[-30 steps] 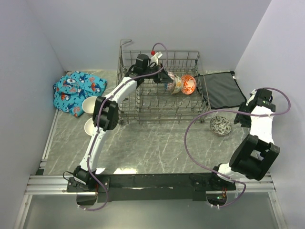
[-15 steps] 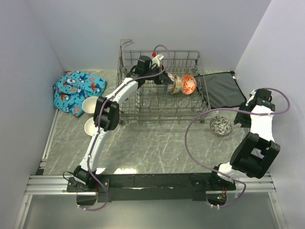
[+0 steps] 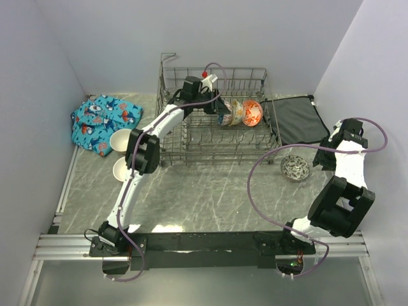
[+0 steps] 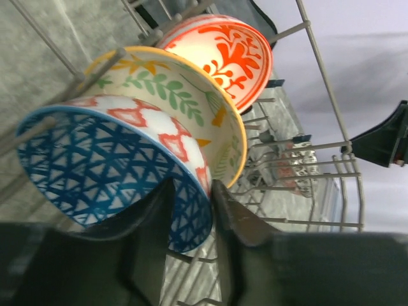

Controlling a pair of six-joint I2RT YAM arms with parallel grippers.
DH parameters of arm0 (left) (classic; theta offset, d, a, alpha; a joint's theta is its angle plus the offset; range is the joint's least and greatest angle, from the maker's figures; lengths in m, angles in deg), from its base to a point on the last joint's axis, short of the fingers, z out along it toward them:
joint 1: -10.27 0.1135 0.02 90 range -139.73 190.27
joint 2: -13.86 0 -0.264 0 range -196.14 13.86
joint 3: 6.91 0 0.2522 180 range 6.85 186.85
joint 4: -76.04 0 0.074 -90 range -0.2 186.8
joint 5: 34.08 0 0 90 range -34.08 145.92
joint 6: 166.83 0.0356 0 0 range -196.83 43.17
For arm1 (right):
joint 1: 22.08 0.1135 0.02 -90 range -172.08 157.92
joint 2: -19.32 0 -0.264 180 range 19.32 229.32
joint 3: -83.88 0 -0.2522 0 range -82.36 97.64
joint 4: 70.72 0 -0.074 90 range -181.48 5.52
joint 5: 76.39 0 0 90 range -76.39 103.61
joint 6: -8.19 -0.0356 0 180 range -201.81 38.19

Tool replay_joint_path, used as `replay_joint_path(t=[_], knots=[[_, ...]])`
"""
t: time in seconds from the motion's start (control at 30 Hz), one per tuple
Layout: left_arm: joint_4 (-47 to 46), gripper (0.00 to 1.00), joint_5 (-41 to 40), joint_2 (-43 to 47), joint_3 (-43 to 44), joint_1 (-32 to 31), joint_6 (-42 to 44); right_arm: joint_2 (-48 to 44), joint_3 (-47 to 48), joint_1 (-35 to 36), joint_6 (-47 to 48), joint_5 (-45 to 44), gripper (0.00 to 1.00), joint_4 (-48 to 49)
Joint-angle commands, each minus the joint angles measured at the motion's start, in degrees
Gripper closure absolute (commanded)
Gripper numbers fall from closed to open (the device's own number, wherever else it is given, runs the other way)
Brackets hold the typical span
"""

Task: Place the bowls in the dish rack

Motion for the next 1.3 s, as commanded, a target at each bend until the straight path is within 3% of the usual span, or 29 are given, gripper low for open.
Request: replay_joint_path(t=[0.0, 0.17, 0.3, 0.33, 0.43, 0.63, 0.73, 0.83, 0.9, 0.97, 1.03, 1.07, 1.2, 1.27], knots=[[-2.5, 0.59, -1.4, 1.8, 4.2, 0.8, 3.4, 0.0, 1.5, -0.5, 0.5, -0.4, 0.54, 1.2], [-1.4, 0.52, -4.0, 4.3, 6.8, 0.7, 5.6, -0.5, 1.7, -0.5, 0.5, -0.3, 0.54, 0.9], [4.2, 0.49, -8.9, 6.8, 6.8, 0.4, 12.7, -1.3, 1.5, -0.5, 0.5, 0.0, 0.54, 0.7], [5.0, 0.49, -9.6, 8.9, 6.0, 0.3, 14.2, -1.4, 1.5, -0.5, 0.5, 0.1, 0.54, 0.7], [1.3, 0.49, -13.4, 18.8, -7.6, -0.7, 22.0, -2.0, 1.2, -0.5, 0.3, 0.5, 0.54, 0.8], [5.7, 0.48, -17.5, 37.7, -16.1, -2.4, 36.1, -3.7, 0.7, -0.5, 0.2, 1.6, 0.54, 0.6], [12.8, 0.47, -17.3, 46.6, -18.7, -2.1, 45.7, -4.1, -0.1, -0.5, -0.3, 2.8, 0.53, 0.5], [26.3, 0.44, -20.0, 52.8, -18.5, -1.4, 53.0, -4.6, -0.7, -0.4, -1.4, 3.1, 0.49, 0.1], [35.9, 0.43, -20.4, 57.7, -20.4, 0.8, 56.7, -5.9, -0.3, 0.2, -2.2, 3.1, 0.37, 0.0], [38.2, 0.43, -24.1, 62.4, -28.4, 4.4, 57.8, -8.2, 0.5, 1.6, -2.6, 2.1, 0.19, 0.4], [41.0, 0.41, -23.0, 70.5, -38.3, 7.9, 64.7, -10.3, 0.8, 4.0, -3.9, -0.9, 0.11, 1.6], [42.2, 0.39, -22.3, 73.2, -41.3, 11.4, 67.8, -11.8, 1.1, 4.3, -4.5, -1.0, 0.01, 2.0], [47.7, 0.36, -22.3, 86.6, -56.3, 18.8, 89.5, -14.2, 0.2, 4.7, -5.8, 1.1, 0.00, 3.4], [52.3, 0.36, -23.1, 88.9, -62.8, 21.0, 95.2, -14.8, -0.3, 5.8, -5.1, 2.3, 0.00, 4.1]])
